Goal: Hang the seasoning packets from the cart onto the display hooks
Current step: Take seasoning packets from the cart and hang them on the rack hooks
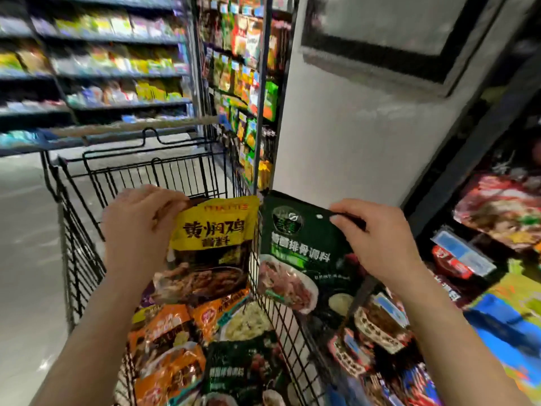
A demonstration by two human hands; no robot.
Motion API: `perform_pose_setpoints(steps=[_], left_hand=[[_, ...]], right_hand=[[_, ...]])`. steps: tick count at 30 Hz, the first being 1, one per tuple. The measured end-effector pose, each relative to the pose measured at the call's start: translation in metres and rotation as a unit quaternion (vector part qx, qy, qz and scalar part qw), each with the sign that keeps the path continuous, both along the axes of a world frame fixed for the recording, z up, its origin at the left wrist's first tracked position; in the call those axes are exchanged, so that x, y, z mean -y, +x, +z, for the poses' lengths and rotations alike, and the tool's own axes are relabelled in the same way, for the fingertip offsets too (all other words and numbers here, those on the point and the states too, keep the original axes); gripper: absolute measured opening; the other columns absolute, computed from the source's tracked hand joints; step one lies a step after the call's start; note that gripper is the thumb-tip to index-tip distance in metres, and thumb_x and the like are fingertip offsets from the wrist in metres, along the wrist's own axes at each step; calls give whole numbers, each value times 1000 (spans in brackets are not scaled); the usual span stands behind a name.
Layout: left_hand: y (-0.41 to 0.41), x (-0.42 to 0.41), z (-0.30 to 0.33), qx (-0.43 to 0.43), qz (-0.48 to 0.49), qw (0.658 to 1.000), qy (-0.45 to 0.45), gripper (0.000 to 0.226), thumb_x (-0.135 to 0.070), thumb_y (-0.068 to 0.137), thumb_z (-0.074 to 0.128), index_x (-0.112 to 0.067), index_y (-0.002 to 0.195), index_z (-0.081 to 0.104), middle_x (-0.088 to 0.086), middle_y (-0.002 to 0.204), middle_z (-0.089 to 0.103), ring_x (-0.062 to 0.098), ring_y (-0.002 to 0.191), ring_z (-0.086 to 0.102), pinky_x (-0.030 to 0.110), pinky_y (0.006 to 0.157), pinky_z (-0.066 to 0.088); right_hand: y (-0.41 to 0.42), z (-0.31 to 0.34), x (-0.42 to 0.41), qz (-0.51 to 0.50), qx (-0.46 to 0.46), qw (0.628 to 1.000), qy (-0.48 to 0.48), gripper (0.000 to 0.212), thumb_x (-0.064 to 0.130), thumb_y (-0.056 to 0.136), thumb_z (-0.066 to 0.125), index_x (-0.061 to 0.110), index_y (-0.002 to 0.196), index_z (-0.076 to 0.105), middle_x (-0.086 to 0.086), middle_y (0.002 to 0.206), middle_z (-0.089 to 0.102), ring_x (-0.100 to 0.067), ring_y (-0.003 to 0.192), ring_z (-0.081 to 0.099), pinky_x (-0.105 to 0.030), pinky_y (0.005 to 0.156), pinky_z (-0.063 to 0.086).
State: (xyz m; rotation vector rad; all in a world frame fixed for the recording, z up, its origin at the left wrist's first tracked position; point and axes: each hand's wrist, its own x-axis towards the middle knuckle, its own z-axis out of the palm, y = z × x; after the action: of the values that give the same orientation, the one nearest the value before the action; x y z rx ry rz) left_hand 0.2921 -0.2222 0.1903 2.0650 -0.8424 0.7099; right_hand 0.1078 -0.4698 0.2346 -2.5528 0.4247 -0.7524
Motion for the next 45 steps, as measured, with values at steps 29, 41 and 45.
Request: perform_pose_setpoints(steps=[29, 41, 45], left_hand=[[-231, 300, 80, 74, -478, 874, -37, 17, -24, 81, 61, -16, 88, 73, -2, 87, 68, 21, 84, 58, 29, 73, 32], [-291, 368, 59, 84, -568, 818, -28, 19, -25, 84, 59, -15, 91, 73, 1, 93, 70, 28, 92, 62, 40, 83, 42], [-322, 391, 54, 97, -559, 823, -28, 18, -23, 84, 61, -16, 94, 73, 2, 93, 70, 30, 89, 60, 44, 79, 42]], right_hand=[[-375, 68, 59, -484, 59, 866, -112, 24, 17, 85, 68, 24, 107, 60, -1, 80, 71, -15, 59, 60, -28, 61, 44], [-426, 34, 110, -559, 240, 788, -94, 66, 14, 81, 70, 22, 136, 34, 25, 82, 63, -17, 80, 66, -32, 77, 47], [-449, 33, 151, -506, 306, 802, -82, 82, 2, 79, 69, 10, 145, 21, 51, 105, 48, -20, 82, 66, -44, 89, 51]])
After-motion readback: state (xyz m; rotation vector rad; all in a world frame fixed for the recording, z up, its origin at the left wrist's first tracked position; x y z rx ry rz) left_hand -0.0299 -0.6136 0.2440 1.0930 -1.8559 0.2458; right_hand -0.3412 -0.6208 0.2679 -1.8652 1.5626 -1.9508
